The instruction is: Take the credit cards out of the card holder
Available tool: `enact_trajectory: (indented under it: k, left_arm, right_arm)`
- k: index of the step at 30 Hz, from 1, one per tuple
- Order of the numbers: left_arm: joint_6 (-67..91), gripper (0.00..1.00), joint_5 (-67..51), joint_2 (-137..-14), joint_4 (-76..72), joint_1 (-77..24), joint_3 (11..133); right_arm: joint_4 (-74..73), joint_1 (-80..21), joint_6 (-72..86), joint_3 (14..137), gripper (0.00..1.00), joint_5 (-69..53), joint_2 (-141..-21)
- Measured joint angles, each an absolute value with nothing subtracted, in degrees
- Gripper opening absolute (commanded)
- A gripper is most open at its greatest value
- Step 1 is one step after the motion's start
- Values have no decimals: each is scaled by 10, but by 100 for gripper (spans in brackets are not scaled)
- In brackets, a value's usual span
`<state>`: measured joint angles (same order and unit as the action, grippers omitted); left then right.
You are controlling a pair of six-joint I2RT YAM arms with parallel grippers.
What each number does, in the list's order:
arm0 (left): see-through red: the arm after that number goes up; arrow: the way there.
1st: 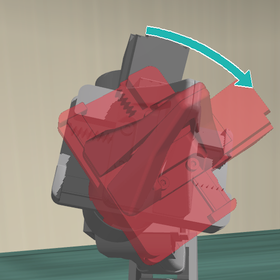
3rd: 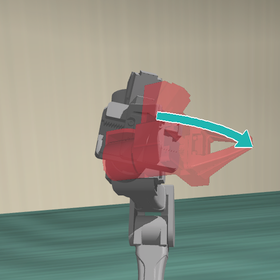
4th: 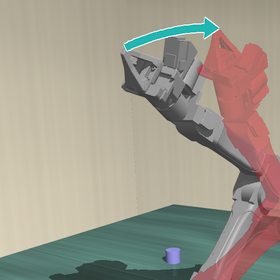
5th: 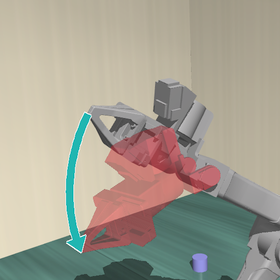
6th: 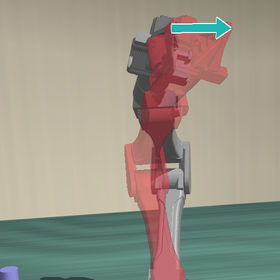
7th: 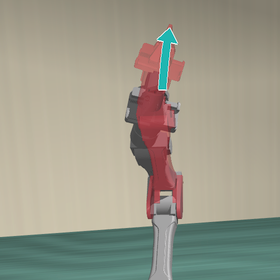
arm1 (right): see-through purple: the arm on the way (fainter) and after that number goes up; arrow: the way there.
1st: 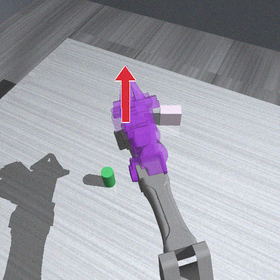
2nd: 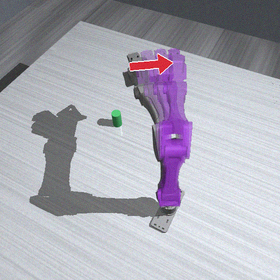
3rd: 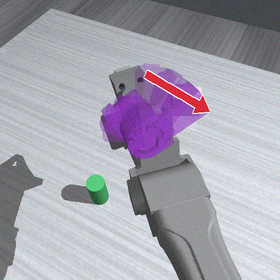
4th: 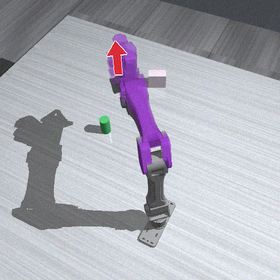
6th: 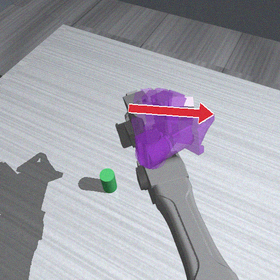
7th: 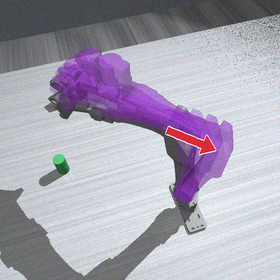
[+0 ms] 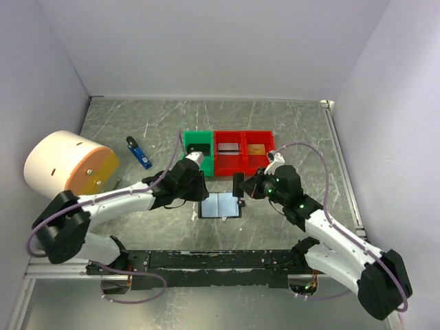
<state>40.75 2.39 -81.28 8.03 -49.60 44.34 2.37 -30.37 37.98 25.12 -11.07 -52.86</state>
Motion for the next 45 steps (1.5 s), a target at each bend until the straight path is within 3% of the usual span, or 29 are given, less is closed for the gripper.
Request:
enact_trajectory:
  k: [7, 13, 23, 32, 39, 45]
  left_arm:
    - [423, 76, 88, -642, 71, -496, 362]
    - [427, 92, 137, -612, 96, -491, 362]
    - [441, 94, 157, -583, 166, -381, 346]
    - [446, 95, 170, -505, 183, -366, 324]
    - [452, 96, 193, -510, 208, -364, 332]
    - [450, 97, 193, -525, 213, -361, 352]
  right_arm:
    - [21, -310, 330, 204, 0, -89, -413]
    - [68, -344, 331, 176, 0, -61, -354]
    - [63, -562, 231, 242, 0, 150, -439]
    - [180, -567, 29, 254, 0, 216, -528]
    - [176, -563, -155, 420, 0, 218, -743]
    - [151, -509, -267, 511, 0, 161, -826]
